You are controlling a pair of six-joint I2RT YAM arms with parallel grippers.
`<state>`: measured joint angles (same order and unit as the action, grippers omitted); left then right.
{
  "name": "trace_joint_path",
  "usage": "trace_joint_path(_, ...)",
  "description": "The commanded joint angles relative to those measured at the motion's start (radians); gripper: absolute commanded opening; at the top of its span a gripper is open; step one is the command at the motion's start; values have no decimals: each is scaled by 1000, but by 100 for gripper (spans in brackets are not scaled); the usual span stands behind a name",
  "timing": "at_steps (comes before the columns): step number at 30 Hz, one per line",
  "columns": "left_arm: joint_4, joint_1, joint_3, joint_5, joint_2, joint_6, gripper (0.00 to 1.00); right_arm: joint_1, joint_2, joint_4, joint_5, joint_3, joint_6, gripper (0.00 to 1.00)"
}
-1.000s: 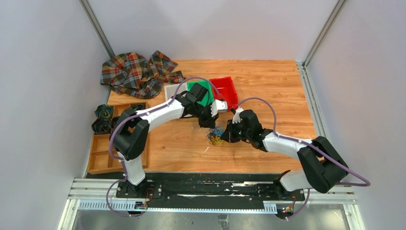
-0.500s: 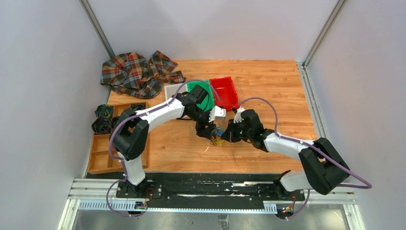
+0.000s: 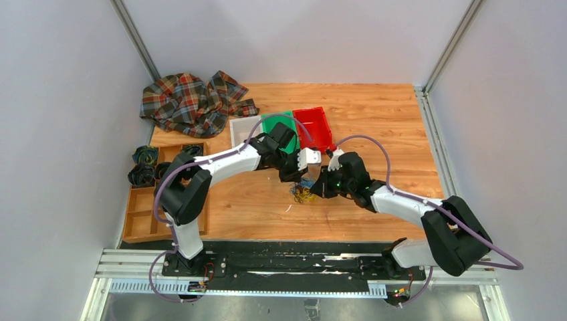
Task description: Untangle the cables
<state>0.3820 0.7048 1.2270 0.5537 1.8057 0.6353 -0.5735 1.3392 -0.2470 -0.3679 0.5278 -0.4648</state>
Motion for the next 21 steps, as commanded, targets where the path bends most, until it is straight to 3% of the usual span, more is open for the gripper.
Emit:
trace_joint_path(1,-28,16,-2,-66,-39,23,22,23,-41,29,-11,5,8,1)
trace_joint_path(8,56,16,10,-44,-90,36,13,31,-40,26,-16,5,8,1)
trace_joint_path(13,52,16,5,-65,-135,-40,5,31,-51,31,-1,0,7,2)
trace_joint_path(17,58,16,23,-133,-169,-147,1,31,-76,55,30,1,13,10)
trace_joint_path(21,153,16,77,-194,-188,-213,1,30,-131,118,118,15,34,30)
